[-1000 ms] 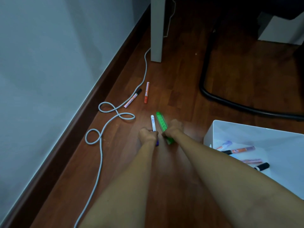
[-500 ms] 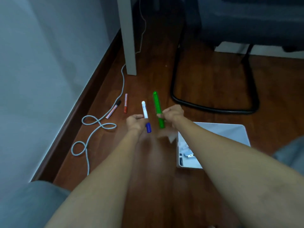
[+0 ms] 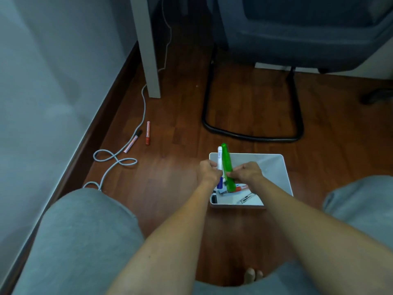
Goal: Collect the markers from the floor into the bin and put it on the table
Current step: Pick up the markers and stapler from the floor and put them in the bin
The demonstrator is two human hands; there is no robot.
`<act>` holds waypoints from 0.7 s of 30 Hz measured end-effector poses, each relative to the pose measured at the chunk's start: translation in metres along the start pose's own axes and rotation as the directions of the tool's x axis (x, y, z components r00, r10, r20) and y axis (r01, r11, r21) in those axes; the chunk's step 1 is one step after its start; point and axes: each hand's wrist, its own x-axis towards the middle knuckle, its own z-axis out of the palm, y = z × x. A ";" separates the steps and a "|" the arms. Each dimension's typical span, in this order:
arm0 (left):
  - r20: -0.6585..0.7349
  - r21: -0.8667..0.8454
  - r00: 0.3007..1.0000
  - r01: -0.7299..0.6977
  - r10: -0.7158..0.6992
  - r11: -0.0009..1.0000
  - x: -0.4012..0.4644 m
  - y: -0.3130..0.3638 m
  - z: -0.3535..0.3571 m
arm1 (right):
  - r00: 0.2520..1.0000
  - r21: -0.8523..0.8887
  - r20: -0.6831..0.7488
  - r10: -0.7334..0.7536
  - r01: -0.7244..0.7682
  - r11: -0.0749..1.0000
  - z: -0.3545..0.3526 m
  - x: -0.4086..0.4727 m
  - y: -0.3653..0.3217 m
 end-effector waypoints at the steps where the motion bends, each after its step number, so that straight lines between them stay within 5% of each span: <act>1: 0.005 0.015 1.000 -0.010 0.010 1.000 -0.003 -0.001 0.003 | 1.000 -0.025 -0.014 0.007 -0.007 1.000 -0.003 0.003 0.007; 11: -0.072 0.057 0.997 -0.022 0.027 0.998 -0.010 0.007 0.002 | 0.999 -0.469 0.023 -0.041 0.047 0.882 -0.037 0.011 -0.008; 21: -0.356 -0.019 0.934 -0.040 0.031 0.999 0.005 0.086 -0.080 | 0.986 -0.352 0.044 -0.158 0.164 0.922 -0.047 0.033 -0.097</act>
